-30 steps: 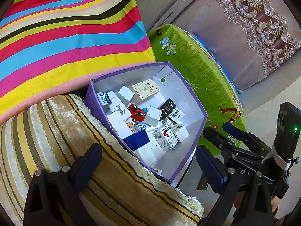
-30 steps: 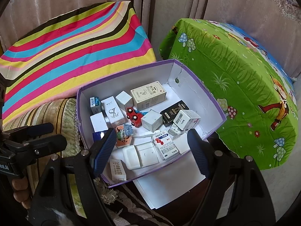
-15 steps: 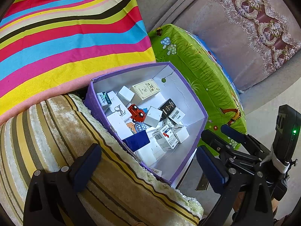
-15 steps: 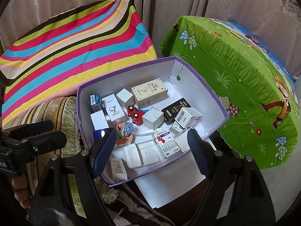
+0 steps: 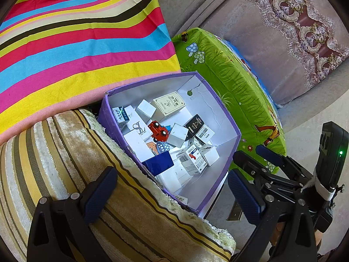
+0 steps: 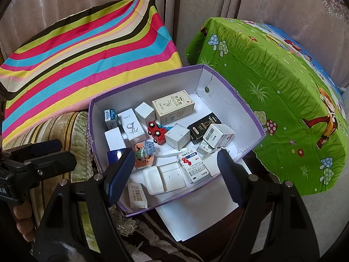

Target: Organize rigid objects

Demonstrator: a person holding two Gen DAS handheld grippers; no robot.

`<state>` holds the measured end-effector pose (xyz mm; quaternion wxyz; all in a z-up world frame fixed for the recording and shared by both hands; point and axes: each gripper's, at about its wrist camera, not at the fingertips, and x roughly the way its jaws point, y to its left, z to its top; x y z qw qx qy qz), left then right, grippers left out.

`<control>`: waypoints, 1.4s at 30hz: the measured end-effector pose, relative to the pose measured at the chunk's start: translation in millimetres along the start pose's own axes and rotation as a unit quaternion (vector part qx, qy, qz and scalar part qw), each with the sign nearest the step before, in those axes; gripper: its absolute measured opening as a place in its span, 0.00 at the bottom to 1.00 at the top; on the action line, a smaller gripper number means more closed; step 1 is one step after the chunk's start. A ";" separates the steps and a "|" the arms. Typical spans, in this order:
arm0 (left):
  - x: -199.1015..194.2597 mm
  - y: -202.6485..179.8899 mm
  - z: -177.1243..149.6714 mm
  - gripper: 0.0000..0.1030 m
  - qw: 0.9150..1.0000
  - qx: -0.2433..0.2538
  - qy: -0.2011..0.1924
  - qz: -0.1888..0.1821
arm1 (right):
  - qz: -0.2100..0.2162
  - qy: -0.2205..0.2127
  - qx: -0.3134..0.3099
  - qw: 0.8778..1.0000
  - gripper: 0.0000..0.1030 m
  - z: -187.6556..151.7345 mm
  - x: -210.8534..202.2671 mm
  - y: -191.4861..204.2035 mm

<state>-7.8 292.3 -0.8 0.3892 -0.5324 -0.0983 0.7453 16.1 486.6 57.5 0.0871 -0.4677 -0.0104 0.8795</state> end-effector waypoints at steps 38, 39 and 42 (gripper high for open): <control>1.3 1.0 0.1 0.99 1.000 0.001 -0.003 -0.001 | 0.002 0.005 0.006 1.000 0.78 -1.0 2.8 -0.2; 3.0 1.9 0.9 0.99 1.000 0.001 -0.002 0.000 | 0.002 0.005 0.005 1.000 0.78 -0.6 2.9 -0.7; 7.3 0.5 3.4 1.00 1.000 0.006 0.002 0.000 | 0.002 0.004 0.004 1.000 0.78 -0.6 2.8 -0.6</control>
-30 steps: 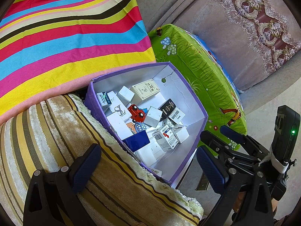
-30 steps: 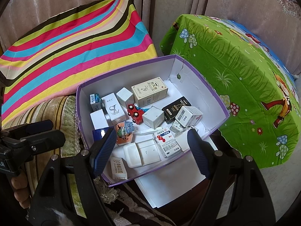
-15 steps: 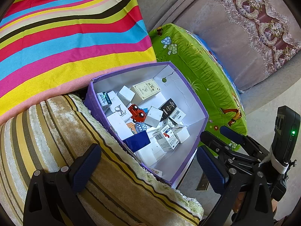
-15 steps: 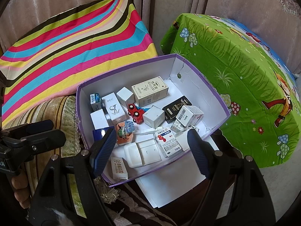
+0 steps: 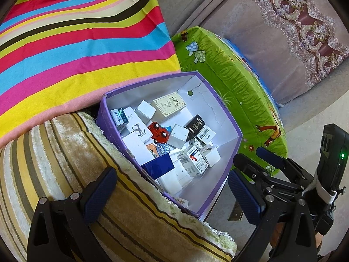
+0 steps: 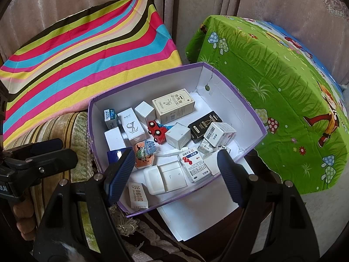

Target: Organize rigid objects

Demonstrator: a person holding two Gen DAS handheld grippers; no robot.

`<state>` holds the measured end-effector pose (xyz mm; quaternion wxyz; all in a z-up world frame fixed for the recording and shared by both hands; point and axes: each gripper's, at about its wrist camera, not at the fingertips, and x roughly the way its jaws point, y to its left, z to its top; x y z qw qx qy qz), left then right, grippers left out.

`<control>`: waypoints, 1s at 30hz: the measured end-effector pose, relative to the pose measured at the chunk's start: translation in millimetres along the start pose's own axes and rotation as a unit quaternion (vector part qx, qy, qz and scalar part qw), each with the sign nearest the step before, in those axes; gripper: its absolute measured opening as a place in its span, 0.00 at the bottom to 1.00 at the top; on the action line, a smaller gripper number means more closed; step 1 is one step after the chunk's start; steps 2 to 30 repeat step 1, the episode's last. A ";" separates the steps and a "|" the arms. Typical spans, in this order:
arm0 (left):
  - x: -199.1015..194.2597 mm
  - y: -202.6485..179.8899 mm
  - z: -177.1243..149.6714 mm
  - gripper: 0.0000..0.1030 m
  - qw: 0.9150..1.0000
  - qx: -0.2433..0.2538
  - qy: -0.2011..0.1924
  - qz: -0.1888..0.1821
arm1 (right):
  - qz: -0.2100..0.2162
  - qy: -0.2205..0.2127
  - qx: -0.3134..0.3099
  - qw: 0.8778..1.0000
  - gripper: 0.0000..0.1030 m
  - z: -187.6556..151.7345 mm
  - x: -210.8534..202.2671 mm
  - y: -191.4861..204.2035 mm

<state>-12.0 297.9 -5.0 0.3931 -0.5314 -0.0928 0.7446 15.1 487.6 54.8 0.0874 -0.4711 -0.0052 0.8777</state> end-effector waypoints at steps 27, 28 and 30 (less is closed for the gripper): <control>0.5 -0.2 0.5 1.00 1.000 0.000 0.000 0.000 | 0.000 0.000 0.000 1.000 0.78 0.4 0.3 -0.7; 0.5 -0.2 0.5 1.00 1.000 0.000 0.000 0.000 | 0.000 0.000 0.000 1.000 0.78 0.4 0.3 -0.7; 0.5 -0.2 0.5 1.00 1.000 0.000 0.000 0.000 | 0.000 0.000 0.000 1.000 0.78 0.4 0.3 -0.7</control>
